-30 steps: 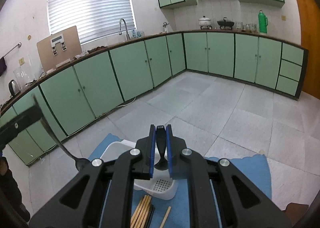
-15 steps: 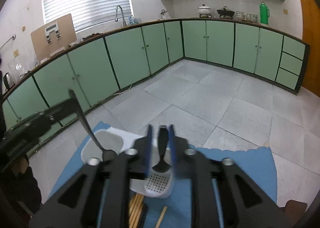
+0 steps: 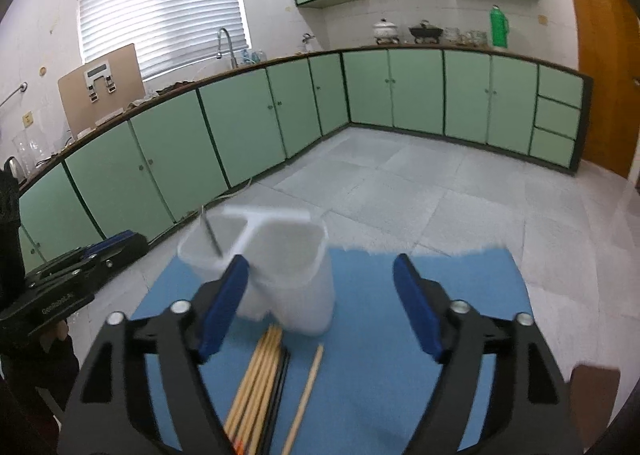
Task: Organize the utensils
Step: 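Open both grippers to release the spoons into the holder, then move right gripper to the red-patterned chopstick and grasp it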
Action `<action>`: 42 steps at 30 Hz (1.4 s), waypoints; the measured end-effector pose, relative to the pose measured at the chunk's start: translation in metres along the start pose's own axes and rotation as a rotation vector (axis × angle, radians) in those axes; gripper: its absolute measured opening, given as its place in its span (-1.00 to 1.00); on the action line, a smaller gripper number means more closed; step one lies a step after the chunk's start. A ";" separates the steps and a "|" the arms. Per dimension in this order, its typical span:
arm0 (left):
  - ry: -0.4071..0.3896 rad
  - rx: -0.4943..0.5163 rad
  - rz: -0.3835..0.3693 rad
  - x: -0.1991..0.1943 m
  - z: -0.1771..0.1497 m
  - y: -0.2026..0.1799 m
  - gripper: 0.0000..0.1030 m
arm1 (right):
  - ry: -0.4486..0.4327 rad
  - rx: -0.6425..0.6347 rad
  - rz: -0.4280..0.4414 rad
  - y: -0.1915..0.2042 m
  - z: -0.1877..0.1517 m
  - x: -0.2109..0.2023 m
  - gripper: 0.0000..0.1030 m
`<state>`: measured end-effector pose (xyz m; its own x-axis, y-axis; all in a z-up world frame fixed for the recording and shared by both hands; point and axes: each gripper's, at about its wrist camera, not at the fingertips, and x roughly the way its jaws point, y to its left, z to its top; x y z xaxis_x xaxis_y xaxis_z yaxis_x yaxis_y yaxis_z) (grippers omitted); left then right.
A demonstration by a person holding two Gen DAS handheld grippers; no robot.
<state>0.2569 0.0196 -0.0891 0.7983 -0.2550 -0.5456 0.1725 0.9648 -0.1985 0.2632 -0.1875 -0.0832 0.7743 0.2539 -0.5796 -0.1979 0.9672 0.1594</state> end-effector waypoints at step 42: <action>0.321 0.130 0.089 -0.029 -0.171 -0.032 0.23 | 0.286 -0.082 -0.109 0.037 -0.203 -0.044 0.35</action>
<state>0.1296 -0.0144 -0.2059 0.5948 -0.1566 -0.7885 0.1988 0.9790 -0.0445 0.1002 -0.1610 -0.2142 0.5952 0.1297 -0.7930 -0.1797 0.9834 0.0260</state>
